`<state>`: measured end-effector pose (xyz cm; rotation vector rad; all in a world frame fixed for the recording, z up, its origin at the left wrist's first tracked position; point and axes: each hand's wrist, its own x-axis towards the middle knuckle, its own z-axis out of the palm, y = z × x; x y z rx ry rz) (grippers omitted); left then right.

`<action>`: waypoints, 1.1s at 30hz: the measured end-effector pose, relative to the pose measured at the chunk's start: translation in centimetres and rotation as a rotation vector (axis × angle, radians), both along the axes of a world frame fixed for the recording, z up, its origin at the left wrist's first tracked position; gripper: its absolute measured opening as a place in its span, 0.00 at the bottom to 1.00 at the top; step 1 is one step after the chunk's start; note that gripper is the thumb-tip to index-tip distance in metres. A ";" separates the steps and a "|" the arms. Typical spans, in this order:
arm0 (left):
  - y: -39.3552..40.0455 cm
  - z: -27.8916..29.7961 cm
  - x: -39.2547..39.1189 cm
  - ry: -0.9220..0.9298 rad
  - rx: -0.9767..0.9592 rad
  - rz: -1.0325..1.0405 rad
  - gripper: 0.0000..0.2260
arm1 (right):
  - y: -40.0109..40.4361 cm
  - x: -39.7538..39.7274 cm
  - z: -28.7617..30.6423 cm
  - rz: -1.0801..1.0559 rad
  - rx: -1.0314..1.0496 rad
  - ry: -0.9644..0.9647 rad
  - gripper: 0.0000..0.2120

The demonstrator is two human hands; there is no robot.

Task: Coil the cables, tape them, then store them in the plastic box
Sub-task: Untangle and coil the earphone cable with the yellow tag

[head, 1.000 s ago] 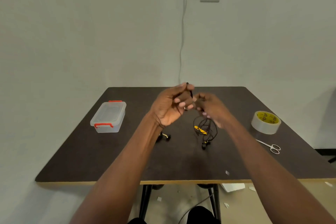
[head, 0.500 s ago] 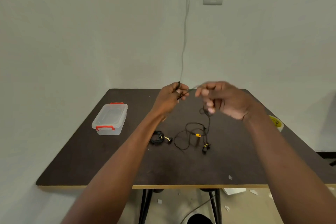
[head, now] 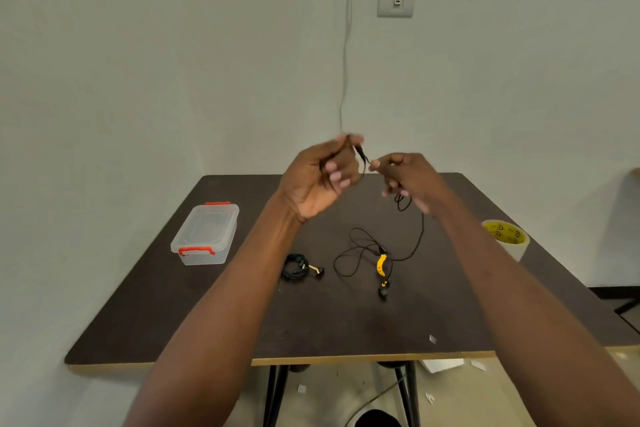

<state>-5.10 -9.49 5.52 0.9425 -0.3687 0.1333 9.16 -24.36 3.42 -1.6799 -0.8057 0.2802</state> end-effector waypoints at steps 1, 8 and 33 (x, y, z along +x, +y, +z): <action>-0.2 0.6 0.4 -0.033 -0.107 0.060 0.11 | -0.1 -0.5 -0.4 0.051 -0.001 0.058 0.11; -0.4 1.2 4.0 -0.039 -0.212 0.636 0.10 | -2.0 -2.7 0.7 0.383 -0.127 0.188 0.11; 1.8 -1.4 -1.0 0.201 0.802 0.251 0.15 | -4.2 1.8 5.9 -0.127 0.246 0.069 0.07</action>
